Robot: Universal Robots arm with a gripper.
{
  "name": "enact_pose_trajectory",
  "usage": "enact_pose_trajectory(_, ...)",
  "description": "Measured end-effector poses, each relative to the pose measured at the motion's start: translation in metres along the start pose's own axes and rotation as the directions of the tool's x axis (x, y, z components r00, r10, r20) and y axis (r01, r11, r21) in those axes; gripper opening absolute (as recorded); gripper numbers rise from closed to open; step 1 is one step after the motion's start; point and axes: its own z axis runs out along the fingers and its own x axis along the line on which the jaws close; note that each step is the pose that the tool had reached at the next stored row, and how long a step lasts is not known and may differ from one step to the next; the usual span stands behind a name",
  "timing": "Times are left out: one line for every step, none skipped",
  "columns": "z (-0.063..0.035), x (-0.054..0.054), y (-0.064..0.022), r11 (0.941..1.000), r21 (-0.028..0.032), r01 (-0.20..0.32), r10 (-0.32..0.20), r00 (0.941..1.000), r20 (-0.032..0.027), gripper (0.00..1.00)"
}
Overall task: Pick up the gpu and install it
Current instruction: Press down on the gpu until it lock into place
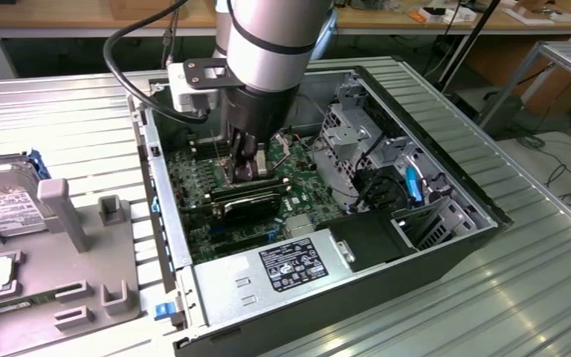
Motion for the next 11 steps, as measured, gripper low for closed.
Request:
enact_pose_trajectory(0.0000, 0.0000, 0.0000, 1.0000, 0.0000, 0.001, -0.001, 1.0000, -0.0001, 0.11)
enact_pose_trajectory(0.0000, 0.0000, 0.0000, 1.0000, -0.0001, 0.001, -0.001, 1.0000, -0.0001, 0.11)
enact_pose_trajectory(0.0000, 0.0000, 0.0000, 1.0000, -0.0002, 0.002, -0.002, 1.0000, -0.0001, 0.11)
enact_pose_trajectory(0.0000, 0.0000, 0.0000, 1.0000, -0.0003, 0.003, -0.003, 1.0000, -0.0002, 0.11)
enact_pose_trajectory(0.0000, 0.0000, 0.0000, 1.0000, -0.0004, 0.004, -0.004, 1.0000, -0.0003, 0.11)
enact_pose_trajectory(0.0000, 0.0000, 0.0000, 1.0000, -0.0005, 0.004, -0.004, 1.0000, -0.0003, 0.11)
enact_pose_trajectory(0.0000, 0.0000, 0.0000, 1.0000, -0.0005, 0.005, -0.005, 1.0000, -0.0002, 0.11)
enact_pose_trajectory(0.0000, 0.0000, 0.0000, 1.0000, -0.0006, 0.005, -0.005, 1.0000, -0.0003, 0.11)
enact_pose_trajectory(0.0000, 0.0000, 0.0000, 1.0000, -0.0006, 0.006, -0.006, 1.0000, -0.0003, 0.11)
enact_pose_trajectory(0.0000, 0.0000, 0.0000, 1.0000, -0.0008, 0.007, -0.007, 1.0000, -0.0004, 0.11)
enact_pose_trajectory(0.0000, 0.0000, 0.0000, 1.0000, -0.0008, 0.007, -0.007, 1.0000, -0.0004, 0.11)
